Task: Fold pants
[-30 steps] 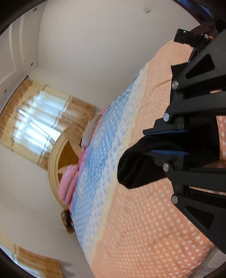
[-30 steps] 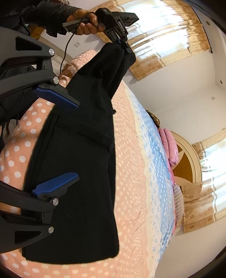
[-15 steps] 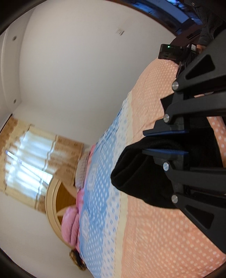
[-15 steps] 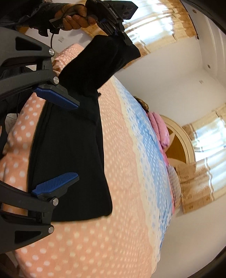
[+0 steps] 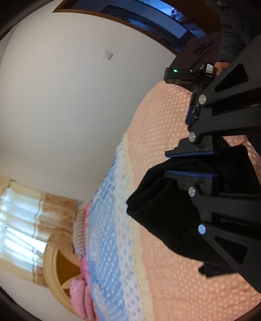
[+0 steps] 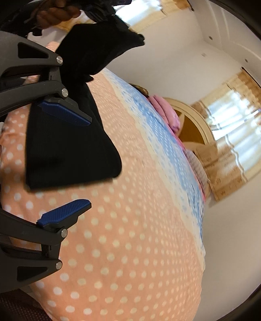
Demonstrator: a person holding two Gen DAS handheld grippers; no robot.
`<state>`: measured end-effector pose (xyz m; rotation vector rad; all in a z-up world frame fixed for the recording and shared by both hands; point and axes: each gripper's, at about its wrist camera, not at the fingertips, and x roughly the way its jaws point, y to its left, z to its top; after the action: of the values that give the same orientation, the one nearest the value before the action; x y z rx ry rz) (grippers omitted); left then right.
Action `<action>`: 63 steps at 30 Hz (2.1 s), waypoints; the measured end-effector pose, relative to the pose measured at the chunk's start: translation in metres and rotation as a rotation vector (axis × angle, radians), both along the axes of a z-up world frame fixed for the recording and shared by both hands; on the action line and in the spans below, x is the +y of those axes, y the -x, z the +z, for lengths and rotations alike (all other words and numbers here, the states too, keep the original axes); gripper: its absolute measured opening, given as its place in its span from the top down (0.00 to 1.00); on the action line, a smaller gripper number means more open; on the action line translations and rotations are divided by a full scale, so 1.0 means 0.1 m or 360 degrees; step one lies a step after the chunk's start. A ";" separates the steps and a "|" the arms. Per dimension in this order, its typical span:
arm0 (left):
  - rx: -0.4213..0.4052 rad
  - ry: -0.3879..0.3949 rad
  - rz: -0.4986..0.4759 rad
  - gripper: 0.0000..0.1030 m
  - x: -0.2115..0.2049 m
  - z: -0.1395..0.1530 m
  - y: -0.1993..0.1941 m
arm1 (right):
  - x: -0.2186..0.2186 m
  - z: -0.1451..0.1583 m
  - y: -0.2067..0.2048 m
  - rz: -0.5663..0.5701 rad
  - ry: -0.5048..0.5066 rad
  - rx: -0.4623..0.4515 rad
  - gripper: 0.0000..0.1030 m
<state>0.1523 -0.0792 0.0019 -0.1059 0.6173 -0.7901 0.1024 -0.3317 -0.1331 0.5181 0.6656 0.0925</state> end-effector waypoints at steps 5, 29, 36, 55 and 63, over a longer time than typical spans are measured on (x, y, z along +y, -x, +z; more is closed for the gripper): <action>0.0105 -0.0066 -0.0124 0.95 -0.41 -0.23 -0.05 | -0.11 -0.06 0.02 -0.0073 -0.0002 0.0020 0.25; 0.0024 -0.0194 0.0580 0.26 0.61 -0.73 -0.03 | 0.79 -0.03 -0.26 0.0408 -0.0002 0.0130 0.25; 0.0144 -0.0173 0.0689 0.26 0.74 -1.01 -0.14 | 1.02 -0.17 -0.48 0.0456 0.0113 0.0315 0.64; 0.0153 -0.0151 0.0752 0.07 0.76 -1.08 -0.17 | 0.61 0.26 0.10 0.0259 0.0266 0.0034 0.87; 0.0184 -0.0257 0.0716 0.06 0.60 -1.27 -0.24 | 0.35 0.02 0.11 0.0137 0.0229 0.0146 0.56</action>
<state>0.1758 -0.0191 -0.1246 -0.1368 0.7312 -0.2991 0.0917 -0.2968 -0.1312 0.3564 0.7781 0.1015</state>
